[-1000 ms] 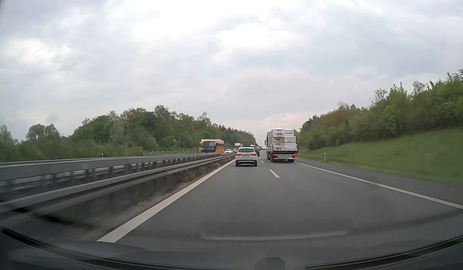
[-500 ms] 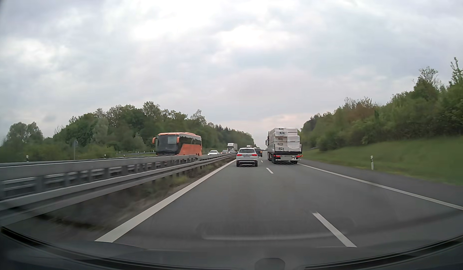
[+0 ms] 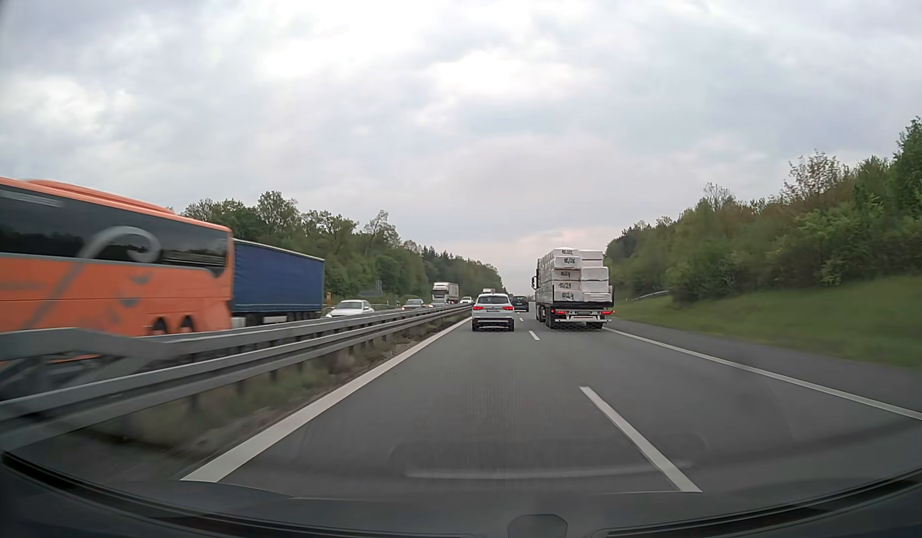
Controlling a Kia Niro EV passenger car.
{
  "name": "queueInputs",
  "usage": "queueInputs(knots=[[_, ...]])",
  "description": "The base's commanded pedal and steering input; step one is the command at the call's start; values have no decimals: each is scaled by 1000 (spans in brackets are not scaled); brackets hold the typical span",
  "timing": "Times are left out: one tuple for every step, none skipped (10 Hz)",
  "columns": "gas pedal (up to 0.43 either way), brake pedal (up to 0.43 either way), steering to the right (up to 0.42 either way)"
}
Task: Follow the waypoints while adhering to traffic rules and regulations
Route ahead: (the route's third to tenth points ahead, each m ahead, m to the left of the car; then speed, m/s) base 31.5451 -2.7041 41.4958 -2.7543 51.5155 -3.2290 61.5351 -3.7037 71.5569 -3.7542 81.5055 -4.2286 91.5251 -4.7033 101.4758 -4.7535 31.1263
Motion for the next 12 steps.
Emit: queueInputs(knots=[[559, 0, 2], [559, 0, 3], [559, 0, 2], [559, 0, 2], [551, 0, 2], [551, 0, 3], [551, 0, 2], [539, 0, 2], [539, 0, 2], [531, 0, 3], [531, 0, 3], [520, 0, 3]])
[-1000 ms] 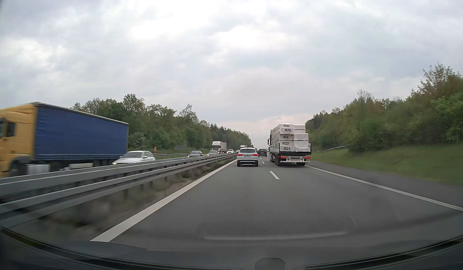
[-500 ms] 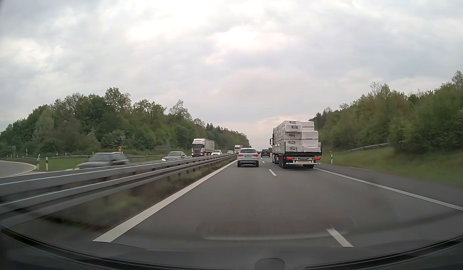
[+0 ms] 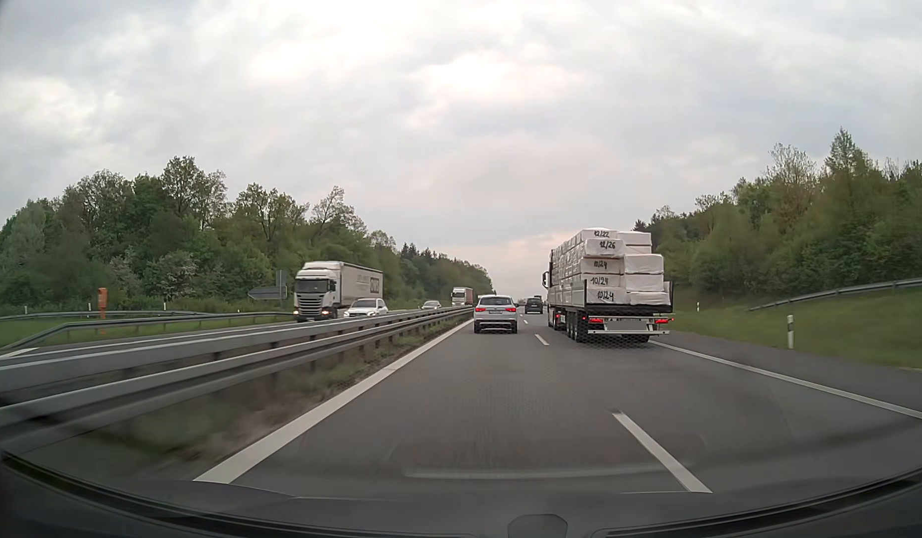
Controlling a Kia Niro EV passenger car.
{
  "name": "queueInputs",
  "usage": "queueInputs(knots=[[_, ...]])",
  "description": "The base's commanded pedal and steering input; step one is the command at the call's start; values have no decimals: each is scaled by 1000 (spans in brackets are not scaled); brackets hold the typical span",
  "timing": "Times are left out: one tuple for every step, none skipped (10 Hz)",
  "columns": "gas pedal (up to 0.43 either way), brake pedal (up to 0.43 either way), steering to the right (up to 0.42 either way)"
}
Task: Follow the waypoints while adhering to traffic rules and regulations
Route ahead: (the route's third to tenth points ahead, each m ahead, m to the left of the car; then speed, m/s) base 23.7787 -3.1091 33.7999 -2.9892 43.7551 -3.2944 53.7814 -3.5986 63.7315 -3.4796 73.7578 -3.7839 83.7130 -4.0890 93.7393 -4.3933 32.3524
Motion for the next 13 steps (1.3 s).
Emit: queueInputs(knots=[[512, 0, 3], [488, 0, 3], [469, 0, 3], [461, 0, 3], [461, 0, 3], [441, 0, 3], [429, 0, 3], [409, 0, 2], [398, 0, 2], [398, 0, 2], [378, 0, 2], [358, 0, 2], [339, 0, 2]])
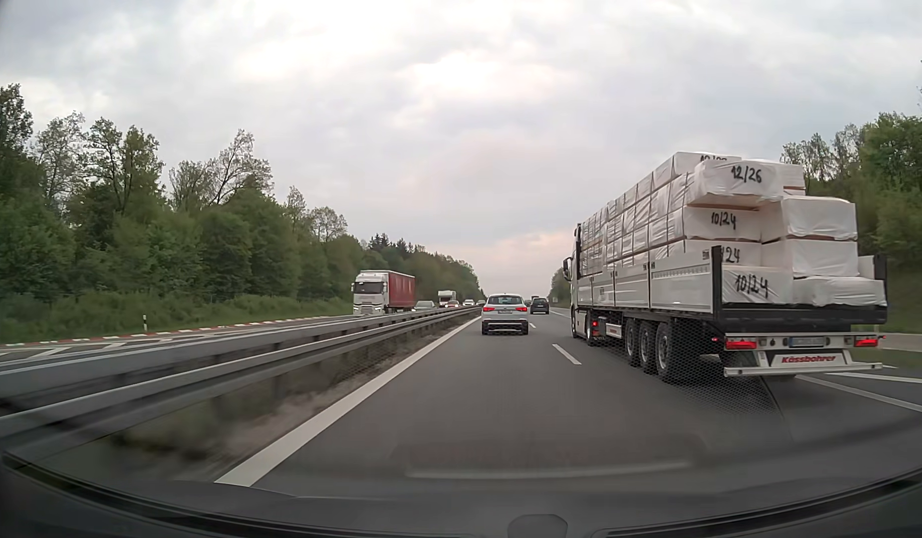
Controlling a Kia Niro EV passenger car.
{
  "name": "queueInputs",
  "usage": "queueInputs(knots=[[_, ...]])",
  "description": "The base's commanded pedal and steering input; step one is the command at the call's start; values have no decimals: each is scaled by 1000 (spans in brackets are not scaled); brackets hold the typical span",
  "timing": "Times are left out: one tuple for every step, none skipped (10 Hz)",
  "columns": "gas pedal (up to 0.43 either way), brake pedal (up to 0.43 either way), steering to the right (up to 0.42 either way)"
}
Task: Follow the waypoints while adhering to traffic rules and regulations
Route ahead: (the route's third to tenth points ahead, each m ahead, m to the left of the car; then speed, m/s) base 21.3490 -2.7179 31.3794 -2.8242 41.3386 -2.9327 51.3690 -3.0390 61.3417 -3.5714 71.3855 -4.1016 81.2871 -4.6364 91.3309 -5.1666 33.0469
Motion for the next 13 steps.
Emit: queueInputs(knots=[[319, 0, 3], [311, 0, 3], [280, 0, 3], [268, 0, 2], [260, 0, 3], [248, 0, 3], [248, 0, 3], [248, 0, 3], [248, 0, 3], [240, 0, 4], [228, 0, 4], [209, 0, 4], [197, 0, 5]])
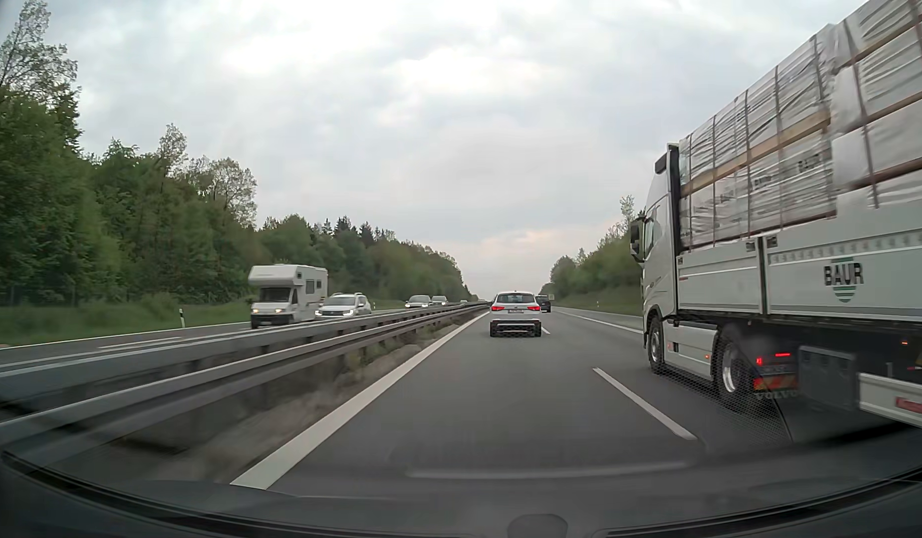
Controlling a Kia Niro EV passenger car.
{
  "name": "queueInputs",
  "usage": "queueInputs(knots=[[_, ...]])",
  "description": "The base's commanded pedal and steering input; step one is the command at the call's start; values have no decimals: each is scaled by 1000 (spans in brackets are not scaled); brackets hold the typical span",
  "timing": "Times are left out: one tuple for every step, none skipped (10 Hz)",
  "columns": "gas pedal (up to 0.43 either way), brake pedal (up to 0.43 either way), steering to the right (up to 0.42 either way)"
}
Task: Follow the waypoints while adhering to traffic rules and regulations
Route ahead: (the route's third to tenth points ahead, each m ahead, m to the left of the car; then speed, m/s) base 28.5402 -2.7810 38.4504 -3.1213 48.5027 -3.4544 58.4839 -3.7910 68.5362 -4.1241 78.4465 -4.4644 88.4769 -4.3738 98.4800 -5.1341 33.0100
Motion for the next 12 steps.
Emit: queueInputs(knots=[[189, 0, 5], [169, 0, 5], [169, 0, 4], [169, 0, 4], [169, 0, 5], [169, 0, 5], [268, 0, 4], [461, 0, 5], [642, 0, 4], [740, 0, 4], [780, 0, 3], [831, 0, 3]])
